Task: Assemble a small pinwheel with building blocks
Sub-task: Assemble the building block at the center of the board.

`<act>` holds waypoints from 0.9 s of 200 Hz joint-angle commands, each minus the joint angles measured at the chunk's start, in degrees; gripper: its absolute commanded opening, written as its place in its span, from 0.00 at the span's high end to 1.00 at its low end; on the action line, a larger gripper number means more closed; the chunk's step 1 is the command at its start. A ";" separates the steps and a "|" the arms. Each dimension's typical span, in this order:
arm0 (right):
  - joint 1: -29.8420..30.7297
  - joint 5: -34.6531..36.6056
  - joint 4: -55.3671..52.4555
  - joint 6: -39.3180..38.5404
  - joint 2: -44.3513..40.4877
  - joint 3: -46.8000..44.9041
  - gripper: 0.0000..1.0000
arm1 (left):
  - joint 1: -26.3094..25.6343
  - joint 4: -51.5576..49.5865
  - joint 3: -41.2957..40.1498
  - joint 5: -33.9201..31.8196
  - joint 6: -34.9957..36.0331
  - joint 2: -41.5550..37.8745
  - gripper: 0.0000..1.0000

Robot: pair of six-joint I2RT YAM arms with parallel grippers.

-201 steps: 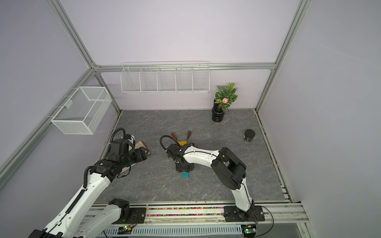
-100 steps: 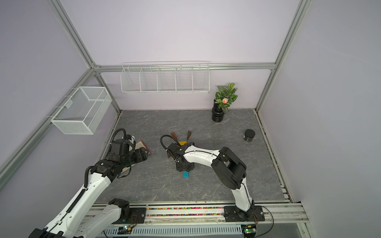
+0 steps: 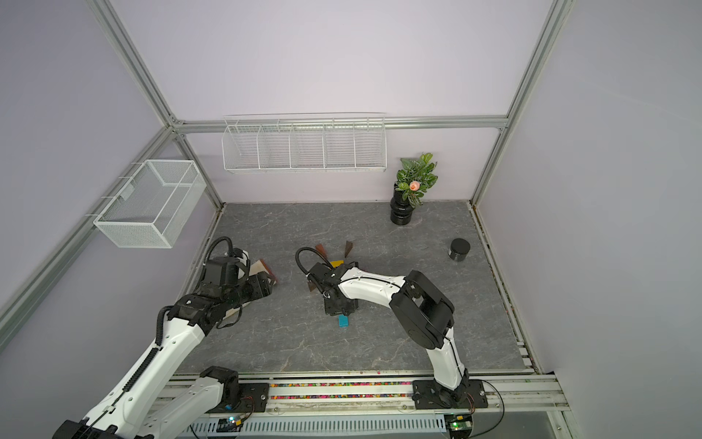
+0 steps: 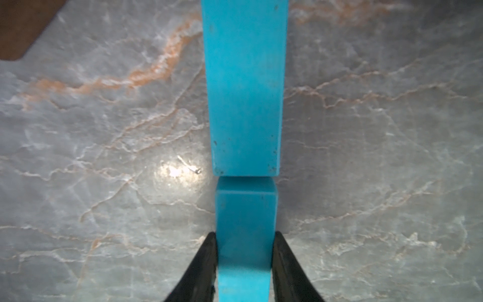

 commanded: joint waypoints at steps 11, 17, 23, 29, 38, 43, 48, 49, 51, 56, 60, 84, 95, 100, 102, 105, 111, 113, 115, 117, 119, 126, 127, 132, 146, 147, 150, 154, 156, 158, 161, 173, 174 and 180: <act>-0.68 0.23 0.41 -0.18 1.21 0.68 0.64 | 0.32 0.94 -0.71 -0.33 -0.63 0.05 0.26; -0.64 0.23 0.47 -0.27 1.26 0.78 0.64 | 0.32 0.94 -0.72 -0.34 -0.69 0.02 0.26; -0.69 0.19 0.50 -0.26 1.30 0.79 0.64 | 0.30 0.94 -0.67 -0.35 -0.66 0.04 0.26; -0.72 0.23 0.59 -0.30 1.30 0.72 0.64 | 0.30 0.94 -0.72 -0.27 -0.81 -0.02 0.26; -0.76 0.23 0.55 -0.28 1.39 0.75 0.64 | 0.30 0.94 -0.73 -0.24 -0.83 0.02 0.26; -0.79 0.23 0.56 -0.29 1.43 0.78 0.64 | 0.30 0.94 -0.76 -0.24 -0.74 0.04 0.26; -0.82 0.17 0.58 -0.32 1.47 0.79 0.64 | 0.30 0.94 -0.76 -0.28 -0.79 -0.02 0.26; -0.84 0.20 0.59 -0.33 1.47 0.79 0.64 | 0.30 0.94 -0.74 -0.26 -0.77 0.02 0.26; -0.83 0.23 0.59 -0.30 1.48 0.75 0.64 | 0.30 0.94 -0.73 -0.31 -0.74 0.00 0.26; -0.78 0.13 0.59 -0.32 1.47 0.69 0.64 | 0.30 0.94 -0.73 -0.27 -0.76 -0.02 0.26; -0.98 0.15 0.67 -0.29 1.55 0.70 0.64 | 0.30 0.94 -0.71 -0.26 -0.76 0.04 0.26; -0.94 -0.07 0.84 -0.38 1.70 0.79 0.64 | 0.30 0.94 -0.73 -0.24 -0.81 0.05 0.26; -0.94 -0.12 0.90 -0.39 1.78 0.86 0.64 | 0.30 0.98 -0.74 -0.26 -0.84 0.03 0.26; -0.94 -0.12 0.94 -0.37 1.83 0.88 0.64 | 0.30 0.95 -0.78 -0.30 -0.85 0.05 0.26; -0.95 -0.12 0.94 -0.35 1.83 0.84 0.64 | 0.30 0.94 -0.74 -0.30 -0.89 0.05 0.26; -0.95 -0.12 0.82 -0.36 1.83 0.90 0.63 | 0.34 0.96 -0.73 -0.25 -0.85 -0.03 0.26; -0.93 -0.12 0.94 -0.36 1.89 0.95 0.63 | 0.30 1.02 -0.75 -0.24 -0.85 0.04 0.26; -0.90 -0.12 0.90 -0.39 1.91 0.92 0.63 | 0.34 1.03 -0.73 -0.28 -0.85 0.07 0.26; -0.97 -0.12 0.92 -0.37 1.91 0.94 0.63 | 0.31 1.03 -0.75 -0.25 -0.85 0.10 0.26; -0.98 -0.12 0.94 -0.42 1.91 0.90 0.63 | 0.30 1.03 -0.78 -0.31 -0.89 0.10 0.26; -0.89 -0.12 0.94 -0.36 1.94 0.97 0.63 | 0.30 1.03 -0.74 -0.28 -0.83 0.06 0.26; -1.02 -0.12 0.90 -0.36 1.98 1.05 0.63 | 0.30 1.03 -0.82 -0.24 -0.84 0.12 0.26; -0.99 -0.16 0.92 -0.35 2.03 1.10 0.63 | 0.30 1.03 -0.82 -0.24 -0.84 0.08 0.26; -1.04 -0.18 0.94 -0.34 2.00 1.10 0.63 | 0.30 1.03 -0.84 -0.25 -0.85 0.15 0.26; -1.04 -0.21 0.94 -0.46 2.13 1.20 0.63 | 0.30 1.12 -0.82 -0.18 -0.84 0.13 0.26; -1.04 -0.21 0.94 -0.45 2.16 1.21 0.63 | 0.30 1.12 -0.82 -0.16 -0.84 0.13 0.26; -1.04 -0.21 0.94 -0.51 2.18 1.21 0.63 | 0.32 1.12 -0.91 -0.15 -0.86 0.11 0.26; -0.99 -0.28 0.94 -0.51 2.18 1.21 0.63 | 0.30 1.12 -0.92 -0.18 -0.89 0.09 0.26; -1.00 -0.29 0.94 -0.52 2.18 1.16 0.63 | 0.30 1.12 -0.93 -0.20 -0.86 0.06 0.26; -1.03 -0.29 0.94 -0.48 2.22 1.19 0.63 | 0.30 1.12 -0.91 -0.21 -0.89 0.09 0.26; -0.97 -0.30 0.94 -0.48 2.26 1.18 0.63 | 0.30 1.12 -0.92 -0.19 -0.81 0.17 0.26; -0.99 -0.37 1.01 -0.43 2.35 1.22 0.62 | 0.30 1.12 -0.90 -0.24 -0.76 0.18 0.26; -1.01 -0.38 1.02 -0.43 2.35 1.23 0.62 | 0.30 1.12 -0.95 -0.20 -0.76 0.16 0.26; -0.99 -0.45 1.03 -0.46 2.35 1.21 0.62 | 0.30 1.12 -0.91 -0.20 -0.76 0.20 0.26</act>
